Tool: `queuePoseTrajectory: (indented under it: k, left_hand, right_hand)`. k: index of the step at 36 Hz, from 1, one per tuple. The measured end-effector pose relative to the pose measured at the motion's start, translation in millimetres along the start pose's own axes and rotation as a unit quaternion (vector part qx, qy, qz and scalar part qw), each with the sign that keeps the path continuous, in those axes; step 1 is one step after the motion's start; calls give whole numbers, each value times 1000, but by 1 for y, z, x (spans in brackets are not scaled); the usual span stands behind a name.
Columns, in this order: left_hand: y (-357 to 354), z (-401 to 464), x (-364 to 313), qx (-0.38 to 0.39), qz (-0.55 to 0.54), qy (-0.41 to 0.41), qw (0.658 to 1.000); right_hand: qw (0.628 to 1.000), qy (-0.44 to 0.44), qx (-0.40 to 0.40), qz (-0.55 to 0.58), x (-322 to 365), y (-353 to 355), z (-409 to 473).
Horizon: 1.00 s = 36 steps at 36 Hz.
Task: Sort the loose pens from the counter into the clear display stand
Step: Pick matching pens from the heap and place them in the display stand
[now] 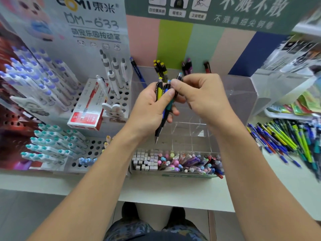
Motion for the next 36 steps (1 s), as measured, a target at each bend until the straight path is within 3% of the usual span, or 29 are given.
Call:
queuePoseTrajectory:
  k: [4, 8, 14, 17, 21, 29, 31, 34, 36]
  left_hand:
    - [-7, 2, 5, -36, 28, 34, 998]
    - [-17, 8, 11, -30, 18, 64, 997]
    - [-48, 12, 21, 3, -161, 159, 974]
    - [-54, 12, 20, 13, -135, 139, 981]
    - [-57, 14, 21, 35, -77, 115, 990]
    - [-60, 11, 27, 67, -16, 123, 990]
    - [-60, 9, 28, 73, 7, 118, 990]
    - [-56, 7, 29, 65, 63, 98, 991]
    - [-52, 7, 26, 53, 126, 67, 988]
  right_hand:
    - [982, -30, -120, 142, -10, 45, -7]
    - [959, 73, -256, 98, -2, 109, -10]
    - [944, 175, -264, -92, 12, 130, -6]
    - [920, 180, -291, -190, 10, 138, -5]
    - [896, 152, -235, -345, -2, 136, 5]
    - [905, 45, -115, -408, -38, 125, 37]
    - [911, 40, -125, -391, -39, 123, 35]
    - [909, 81, -218, -346, -21, 120, 18]
    - [931, 108, -201, -286, -7, 100, 6]
Point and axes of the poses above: each hand's wrist, its own z-axis towards the middle knuckle, its own y-axis out of the back of the hand, x = y × z, the point moved 5 cm from there along z, towards the middle knuckle, and after that the axes turned 3 degrees about -z, right-handed, at the moved point
